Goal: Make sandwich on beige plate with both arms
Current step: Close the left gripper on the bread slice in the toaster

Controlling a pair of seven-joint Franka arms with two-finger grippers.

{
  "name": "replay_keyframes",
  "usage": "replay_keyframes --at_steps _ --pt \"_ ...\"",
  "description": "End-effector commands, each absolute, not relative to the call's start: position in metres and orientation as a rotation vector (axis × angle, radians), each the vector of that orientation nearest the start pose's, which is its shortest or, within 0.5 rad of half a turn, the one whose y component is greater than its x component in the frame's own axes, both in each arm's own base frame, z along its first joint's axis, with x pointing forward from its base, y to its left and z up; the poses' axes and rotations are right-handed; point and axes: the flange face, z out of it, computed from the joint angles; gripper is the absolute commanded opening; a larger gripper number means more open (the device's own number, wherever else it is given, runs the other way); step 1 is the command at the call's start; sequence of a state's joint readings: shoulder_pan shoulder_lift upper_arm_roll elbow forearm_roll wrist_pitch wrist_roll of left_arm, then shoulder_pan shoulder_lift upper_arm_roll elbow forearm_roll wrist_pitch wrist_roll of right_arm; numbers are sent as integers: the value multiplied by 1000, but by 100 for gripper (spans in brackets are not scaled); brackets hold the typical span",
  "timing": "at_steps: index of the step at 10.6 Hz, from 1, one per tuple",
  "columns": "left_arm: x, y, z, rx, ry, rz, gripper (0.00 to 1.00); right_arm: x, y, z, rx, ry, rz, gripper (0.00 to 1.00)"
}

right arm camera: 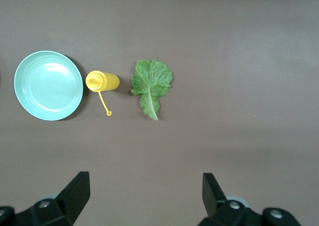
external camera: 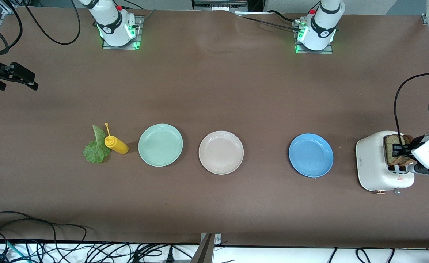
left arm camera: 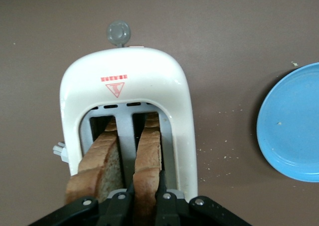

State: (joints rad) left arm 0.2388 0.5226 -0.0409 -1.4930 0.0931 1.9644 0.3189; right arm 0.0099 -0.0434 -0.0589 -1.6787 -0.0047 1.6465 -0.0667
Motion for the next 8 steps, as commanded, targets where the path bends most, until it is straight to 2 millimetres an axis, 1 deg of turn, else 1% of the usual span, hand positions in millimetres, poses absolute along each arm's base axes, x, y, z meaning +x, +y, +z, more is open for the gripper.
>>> replay_keyframes --at_steps 1,2,3,5,7,8 --pt "674 131 388 -3112 211 93 0 547 -28 610 -3131 -19 -13 100" --pt "674 128 404 -3131 184 65 0 547 -28 609 -3129 -18 -11 100" --pt "672 126 412 -3137 177 53 0 547 -27 609 -3129 -21 -11 100" --pt "669 121 436 -3130 177 6 0 547 -27 609 -3131 -21 -11 100" --pt "667 112 457 -3120 192 -37 0 547 -27 609 -3129 -21 -11 100" --pt "666 103 470 -3114 203 -65 0 547 -27 609 -3129 -21 -11 100"
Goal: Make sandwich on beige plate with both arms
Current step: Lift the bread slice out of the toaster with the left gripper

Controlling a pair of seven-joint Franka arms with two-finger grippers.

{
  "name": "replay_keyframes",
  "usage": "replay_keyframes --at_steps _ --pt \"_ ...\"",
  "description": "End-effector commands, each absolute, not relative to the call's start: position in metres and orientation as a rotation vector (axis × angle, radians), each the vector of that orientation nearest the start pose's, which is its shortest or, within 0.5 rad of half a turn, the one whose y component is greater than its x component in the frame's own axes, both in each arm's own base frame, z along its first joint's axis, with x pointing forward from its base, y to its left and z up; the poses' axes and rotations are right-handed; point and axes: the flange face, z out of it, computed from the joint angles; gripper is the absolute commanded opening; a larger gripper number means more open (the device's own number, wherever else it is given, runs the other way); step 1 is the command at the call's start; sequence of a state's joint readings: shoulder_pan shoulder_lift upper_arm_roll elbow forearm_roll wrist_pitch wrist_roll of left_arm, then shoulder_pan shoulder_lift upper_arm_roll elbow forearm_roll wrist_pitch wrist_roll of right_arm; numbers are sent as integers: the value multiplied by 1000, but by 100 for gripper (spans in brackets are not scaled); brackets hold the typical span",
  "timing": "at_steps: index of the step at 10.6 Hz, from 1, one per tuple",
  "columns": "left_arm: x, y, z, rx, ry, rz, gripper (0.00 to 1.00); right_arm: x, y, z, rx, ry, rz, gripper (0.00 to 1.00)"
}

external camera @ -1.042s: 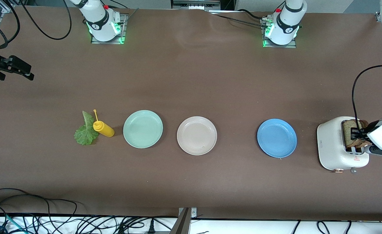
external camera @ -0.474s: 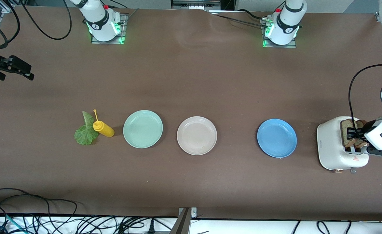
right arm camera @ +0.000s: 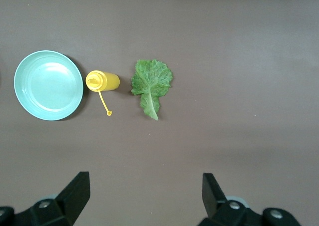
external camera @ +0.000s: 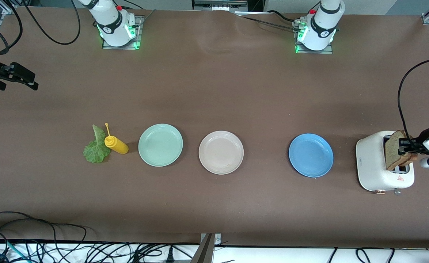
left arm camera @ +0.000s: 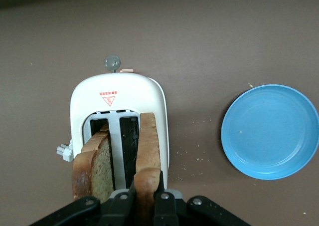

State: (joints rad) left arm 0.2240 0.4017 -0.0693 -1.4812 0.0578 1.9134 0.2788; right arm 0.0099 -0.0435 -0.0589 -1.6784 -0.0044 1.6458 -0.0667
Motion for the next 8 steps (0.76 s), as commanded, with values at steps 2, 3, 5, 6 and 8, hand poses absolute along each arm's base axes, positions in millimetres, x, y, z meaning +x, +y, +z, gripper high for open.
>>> replay_keyframes --at_steps 2,3,5,6,8 --pt "661 77 494 -3130 118 -96 0 547 -27 609 -3131 -21 -11 100" --pt "660 61 502 -3170 52 -116 0 547 -27 609 -3129 -21 -11 100" --pt "659 45 500 -3233 -18 -115 0 547 -28 609 -3129 -18 -11 100" --pt "660 36 498 -3294 -72 -113 0 547 -27 609 -3125 -20 -11 100" --pt "661 5 480 -3407 -174 -59 0 547 -27 609 -3125 -20 -11 100"
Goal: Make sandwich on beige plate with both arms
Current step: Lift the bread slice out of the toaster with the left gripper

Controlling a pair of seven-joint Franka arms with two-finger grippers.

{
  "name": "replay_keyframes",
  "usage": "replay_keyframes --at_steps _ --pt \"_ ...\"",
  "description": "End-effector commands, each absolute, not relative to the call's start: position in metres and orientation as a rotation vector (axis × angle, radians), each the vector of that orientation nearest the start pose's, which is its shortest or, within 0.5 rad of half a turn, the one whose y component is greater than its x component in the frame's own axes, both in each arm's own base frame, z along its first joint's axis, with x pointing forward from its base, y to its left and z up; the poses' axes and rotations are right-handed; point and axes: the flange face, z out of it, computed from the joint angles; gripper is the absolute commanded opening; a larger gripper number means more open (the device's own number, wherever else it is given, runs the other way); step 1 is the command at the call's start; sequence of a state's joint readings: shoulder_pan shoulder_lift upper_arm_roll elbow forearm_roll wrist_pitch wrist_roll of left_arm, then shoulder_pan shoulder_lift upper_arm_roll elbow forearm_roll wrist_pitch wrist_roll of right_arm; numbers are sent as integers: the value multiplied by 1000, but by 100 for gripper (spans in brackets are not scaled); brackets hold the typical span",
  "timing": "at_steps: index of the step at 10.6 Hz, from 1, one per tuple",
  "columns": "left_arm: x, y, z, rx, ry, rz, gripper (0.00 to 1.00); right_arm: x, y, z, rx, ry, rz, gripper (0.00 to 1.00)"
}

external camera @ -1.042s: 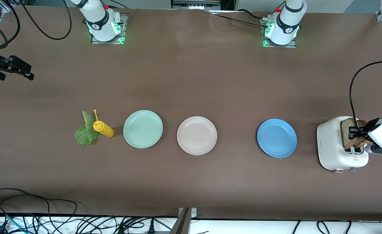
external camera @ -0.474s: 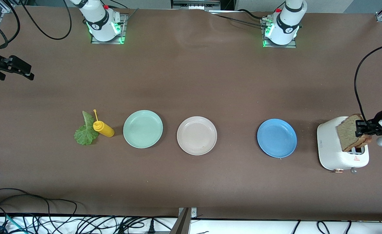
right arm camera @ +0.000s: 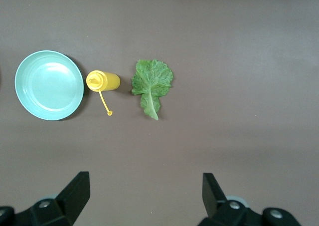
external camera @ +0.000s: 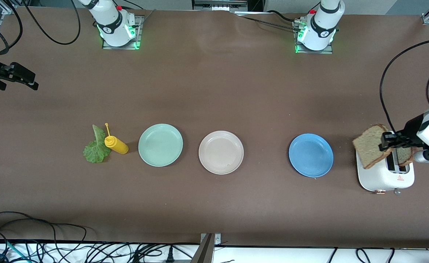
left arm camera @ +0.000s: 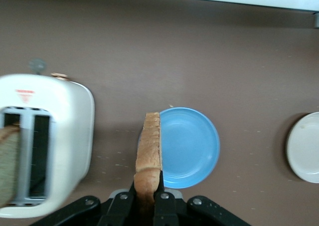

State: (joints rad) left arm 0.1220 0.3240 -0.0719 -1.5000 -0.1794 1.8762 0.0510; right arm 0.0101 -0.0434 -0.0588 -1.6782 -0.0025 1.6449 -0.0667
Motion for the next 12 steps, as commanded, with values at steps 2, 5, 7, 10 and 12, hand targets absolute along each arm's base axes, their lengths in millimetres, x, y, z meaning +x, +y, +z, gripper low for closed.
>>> replay_keyframes --at_steps 2,5,7,10,12 --pt "662 -27 460 -3552 -261 28 0 547 -27 609 -3125 -20 -11 100" --pt "665 -84 415 -3700 -294 218 0 547 -29 609 -3124 -20 -9 100" --pt "667 -133 372 -3791 -353 415 0 546 -27 611 -3126 -28 -16 100" --pt "664 -183 331 -3882 -469 624 0 541 -16 617 -3128 -64 8 100" --pt "666 -232 290 -3939 -656 587 0 540 -21 617 -3128 -53 20 100"
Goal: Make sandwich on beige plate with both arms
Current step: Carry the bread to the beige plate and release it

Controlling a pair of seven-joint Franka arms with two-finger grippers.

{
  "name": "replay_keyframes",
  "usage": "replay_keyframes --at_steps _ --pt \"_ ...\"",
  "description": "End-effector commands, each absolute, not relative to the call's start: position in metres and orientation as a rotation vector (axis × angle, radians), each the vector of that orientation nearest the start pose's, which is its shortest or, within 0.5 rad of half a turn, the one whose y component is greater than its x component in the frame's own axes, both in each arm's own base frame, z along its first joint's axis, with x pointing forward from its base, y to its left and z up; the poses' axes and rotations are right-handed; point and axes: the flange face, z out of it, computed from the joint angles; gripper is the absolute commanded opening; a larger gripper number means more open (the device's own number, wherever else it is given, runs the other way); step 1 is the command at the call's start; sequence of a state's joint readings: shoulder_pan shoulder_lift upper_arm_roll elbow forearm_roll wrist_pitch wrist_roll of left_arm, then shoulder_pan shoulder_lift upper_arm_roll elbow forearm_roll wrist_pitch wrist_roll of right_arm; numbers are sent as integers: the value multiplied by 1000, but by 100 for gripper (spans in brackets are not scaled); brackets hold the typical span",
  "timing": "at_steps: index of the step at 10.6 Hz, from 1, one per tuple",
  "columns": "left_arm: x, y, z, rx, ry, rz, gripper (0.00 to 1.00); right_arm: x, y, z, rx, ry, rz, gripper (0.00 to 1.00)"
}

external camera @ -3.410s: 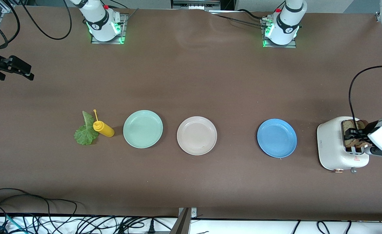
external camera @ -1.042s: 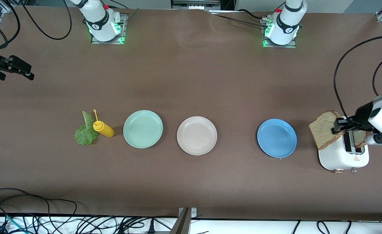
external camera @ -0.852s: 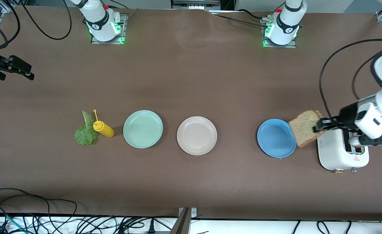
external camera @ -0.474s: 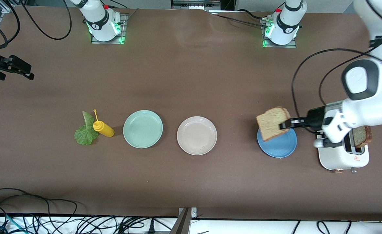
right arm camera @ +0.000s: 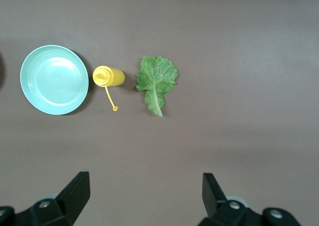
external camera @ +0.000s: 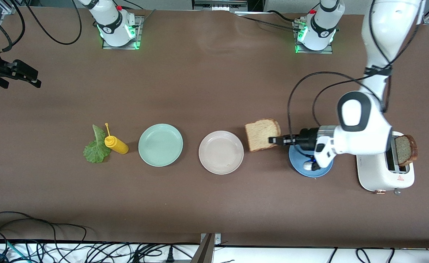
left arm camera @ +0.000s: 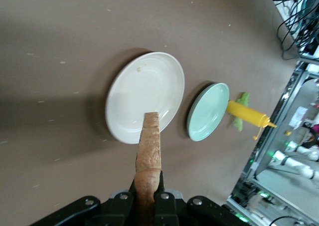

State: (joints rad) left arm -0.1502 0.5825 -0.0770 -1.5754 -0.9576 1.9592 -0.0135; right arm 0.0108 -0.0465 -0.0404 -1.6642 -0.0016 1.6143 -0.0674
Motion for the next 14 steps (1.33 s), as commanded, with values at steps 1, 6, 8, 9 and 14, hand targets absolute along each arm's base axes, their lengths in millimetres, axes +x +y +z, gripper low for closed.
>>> replay_keyframes --at_steps 1,6,8,9,14 --pt "663 -257 277 2179 391 -299 0 540 -21 616 -3127 -55 23 100" --pt "669 -320 236 2143 465 -214 0 540 -14 617 -3128 -65 23 100" --pt "673 -325 222 2147 487 -180 0 540 -15 617 -3126 -67 23 100" --pt "672 -328 215 2148 490 -177 0 540 -17 617 -3126 -62 23 100" --pt "670 -326 206 2165 481 -184 7 540 -17 617 -3126 -62 20 100"
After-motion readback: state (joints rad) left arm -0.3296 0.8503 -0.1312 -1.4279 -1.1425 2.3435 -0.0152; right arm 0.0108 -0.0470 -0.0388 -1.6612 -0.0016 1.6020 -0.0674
